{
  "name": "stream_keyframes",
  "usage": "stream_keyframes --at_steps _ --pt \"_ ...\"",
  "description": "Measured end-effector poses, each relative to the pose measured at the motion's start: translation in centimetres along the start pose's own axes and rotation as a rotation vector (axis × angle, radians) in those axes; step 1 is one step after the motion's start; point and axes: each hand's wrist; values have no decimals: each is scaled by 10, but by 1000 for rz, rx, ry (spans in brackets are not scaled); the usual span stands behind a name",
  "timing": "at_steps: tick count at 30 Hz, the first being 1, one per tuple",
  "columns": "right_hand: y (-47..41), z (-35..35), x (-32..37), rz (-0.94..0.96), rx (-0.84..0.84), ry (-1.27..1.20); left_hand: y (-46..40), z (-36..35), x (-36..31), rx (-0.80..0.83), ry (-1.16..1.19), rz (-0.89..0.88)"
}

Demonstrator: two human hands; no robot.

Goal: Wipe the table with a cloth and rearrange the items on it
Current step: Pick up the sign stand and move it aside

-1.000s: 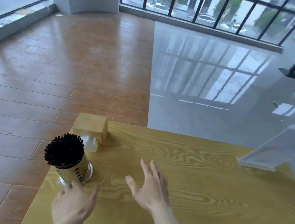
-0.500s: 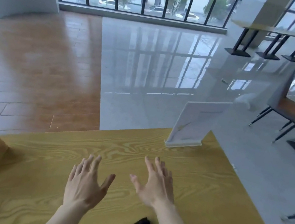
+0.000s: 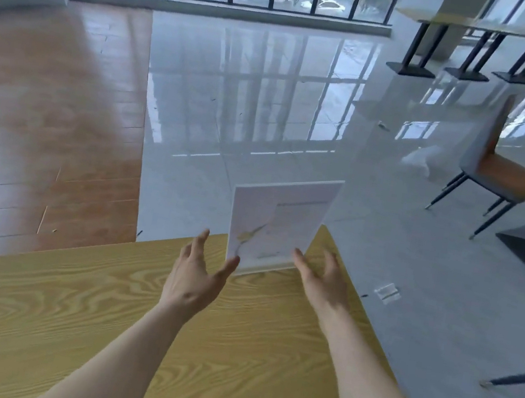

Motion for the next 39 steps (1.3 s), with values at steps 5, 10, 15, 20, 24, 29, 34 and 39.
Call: stream_keyframes --at_steps 5,10,15,20,24,29,34,39 --pt "-49 6 12 -51 -36 -265 -34 -13 -21 46 302 79" --pt "-69 5 20 -34 2 -335 -42 -26 -35 52 539 131" --pt "-69 5 19 -8 18 -376 -45 -32 -33 29 627 150" --pt "-70 9 20 -31 18 -353 -40 -25 -27 50 636 136" --pt "-57 -1 21 -2 1 -292 -32 -15 -14 25 643 136" --pt "-26 -32 40 53 16 -223 -16 23 17 -49 642 134" --pt "26 -92 64 104 75 -189 19 84 70 -166 652 156" --pt "96 -171 80 144 166 -139 72 153 148 -310 652 180"
Point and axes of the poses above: each hand's wrist, its own y-axis away from the middle knuckle, its own z-axis out of the back of the hand, x = y × z, and after that the axes turned 7 degrees about -y, right-handed
